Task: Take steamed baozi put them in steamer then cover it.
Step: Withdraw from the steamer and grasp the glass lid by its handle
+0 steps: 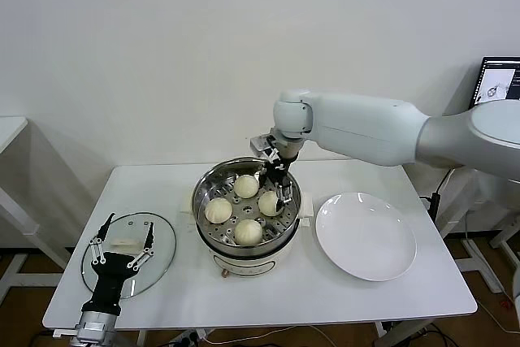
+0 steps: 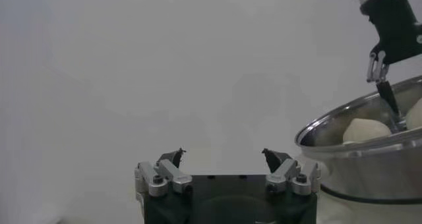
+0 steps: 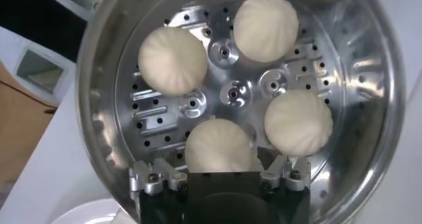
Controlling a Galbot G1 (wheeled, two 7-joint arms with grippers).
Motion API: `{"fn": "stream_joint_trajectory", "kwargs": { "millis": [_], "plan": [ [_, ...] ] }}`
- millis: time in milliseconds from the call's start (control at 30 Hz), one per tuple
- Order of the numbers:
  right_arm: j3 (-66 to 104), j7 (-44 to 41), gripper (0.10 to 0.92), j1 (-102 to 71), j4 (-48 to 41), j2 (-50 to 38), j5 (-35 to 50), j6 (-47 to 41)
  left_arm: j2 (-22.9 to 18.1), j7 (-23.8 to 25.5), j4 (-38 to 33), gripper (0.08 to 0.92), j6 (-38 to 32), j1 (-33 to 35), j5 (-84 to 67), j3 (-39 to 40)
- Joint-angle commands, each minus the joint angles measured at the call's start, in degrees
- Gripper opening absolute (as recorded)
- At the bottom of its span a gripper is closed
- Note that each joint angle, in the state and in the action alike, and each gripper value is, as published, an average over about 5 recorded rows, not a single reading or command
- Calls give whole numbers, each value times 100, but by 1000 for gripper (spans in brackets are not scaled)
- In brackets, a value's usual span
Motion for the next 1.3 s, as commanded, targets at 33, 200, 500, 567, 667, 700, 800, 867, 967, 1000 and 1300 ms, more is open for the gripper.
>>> {"fn": "stream_joint_trajectory", "kwargs": {
  "millis": [33,200,500,567,667,700,800,867,967,1000,1300],
  "plan": [
    [874,3404,823,-25,1544,-1660,869,498,33,-38,-1,823,49,-83,193,-18],
    [1365,6728,823,-712,1962,-2421,995,1129,72,-103,-4,823,103,-195,399,-24],
    [5128,8363,823,-4566,1909,-3185,572,1895,125,-367,260,823,169,-409,1201,-86],
    [6103,8308,823,-5563,1827,-3125,416,2031,149,-432,347,823,211,-446,1446,-131],
    [7414,8094,823,-6872,1661,-2851,129,2255,197,-525,532,823,224,-505,1945,-205],
    [7769,8013,823,-7218,1611,-2729,34,2336,215,-557,602,823,224,-524,2140,-230],
    [8659,7851,823,-8141,1536,-2308,-182,2573,291,-657,872,823,241,-565,2823,-313],
    [9118,7758,823,-8668,1528,-2009,-303,2712,360,-737,1088,823,246,-566,3315,-358],
    [9583,7628,823,-9202,1520,-1565,-444,2866,467,-889,1463,823,184,-546,4140,-421],
    [9708,7589,823,-9341,1516,-1422,-475,2914,497,-965,1612,823,150,-547,4429,-444],
    [10169,7417,823,-9978,1560,-507,-733,3117,597,-1698,2807,823,-219,-659,5953,-527]
  ]
}}
